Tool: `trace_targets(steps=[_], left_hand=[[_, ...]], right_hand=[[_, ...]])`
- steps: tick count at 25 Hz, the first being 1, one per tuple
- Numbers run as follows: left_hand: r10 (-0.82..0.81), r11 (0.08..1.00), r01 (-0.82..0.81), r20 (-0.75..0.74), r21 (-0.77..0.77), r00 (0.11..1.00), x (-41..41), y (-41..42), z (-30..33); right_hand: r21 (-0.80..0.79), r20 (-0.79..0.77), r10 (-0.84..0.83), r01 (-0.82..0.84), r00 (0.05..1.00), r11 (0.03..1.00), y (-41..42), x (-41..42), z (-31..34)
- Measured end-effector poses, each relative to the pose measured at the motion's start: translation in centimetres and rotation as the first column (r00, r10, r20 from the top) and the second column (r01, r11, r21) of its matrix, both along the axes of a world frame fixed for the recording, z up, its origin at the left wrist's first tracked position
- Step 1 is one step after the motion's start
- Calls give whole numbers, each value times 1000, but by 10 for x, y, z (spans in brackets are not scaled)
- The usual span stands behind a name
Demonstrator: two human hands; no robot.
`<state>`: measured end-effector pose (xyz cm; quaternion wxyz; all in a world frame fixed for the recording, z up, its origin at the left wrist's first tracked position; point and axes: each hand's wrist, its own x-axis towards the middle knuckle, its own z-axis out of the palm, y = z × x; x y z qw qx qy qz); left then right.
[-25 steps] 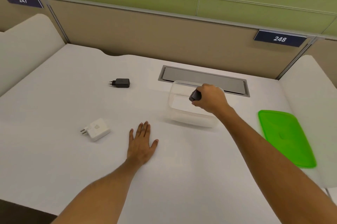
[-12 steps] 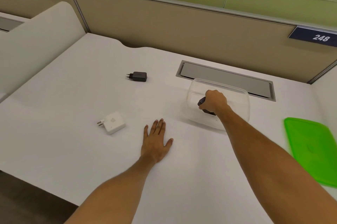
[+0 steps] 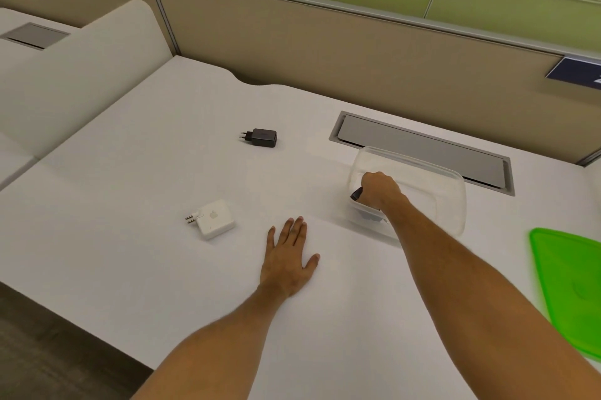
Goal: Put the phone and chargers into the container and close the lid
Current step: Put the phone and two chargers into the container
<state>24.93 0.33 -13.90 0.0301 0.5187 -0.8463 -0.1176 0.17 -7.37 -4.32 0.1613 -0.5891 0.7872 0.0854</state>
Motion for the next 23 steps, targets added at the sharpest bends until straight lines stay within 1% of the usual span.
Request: trace_targets(steps=[5, 7, 10, 12, 14, 16, 17, 19, 21, 22, 23], left_hand=[[26, 999, -26, 4, 24, 1000, 9, 3, -4], [15, 1000, -15, 8, 22, 1000, 7, 2, -3], [-4, 999, 4, 12, 34, 1000, 3, 1, 2], [-17, 999, 17, 7, 36, 1000, -2, 0, 5], [-10, 999, 9, 14, 33, 1000, -2, 0, 6], [-5, 999, 4, 29, 37, 1000, -2, 0, 6], [-8, 999, 7, 36, 36, 999, -1, 0, 5], [2, 999, -4, 43, 47, 999, -2, 0, 7], [4, 999, -6, 32, 53, 999, -1, 0, 13], [4, 998, -4, 9, 58, 1000, -1, 1, 18], [-8, 999, 7, 26, 45, 1000, -2, 4, 20]], right_hand=[[39, -18, 57, -56, 998, 998, -11, 13, -5], [-19, -36, 13, -13, 999, 1000, -14, 12, 6], [-248, -33, -84, 73, 996, 966, -18, 4, 22], [-433, -14, -105, 88, 994, 897, -20, 8, 33], [-560, 0, -60, 50, 998, 827, -26, 29, 42], [-626, 42, 28, 5, 999, 780, -33, 59, 50], [-633, 76, 79, -13, 994, 774, -36, 76, 51], [-583, 138, 200, -84, 970, 808, -38, 108, 48], [-456, 172, 349, -240, 921, 857, -36, 141, 38], [-383, 190, 415, -322, 890, 866, -34, 157, 32], [-318, 211, 470, -395, 857, 862, -31, 172, 25]])
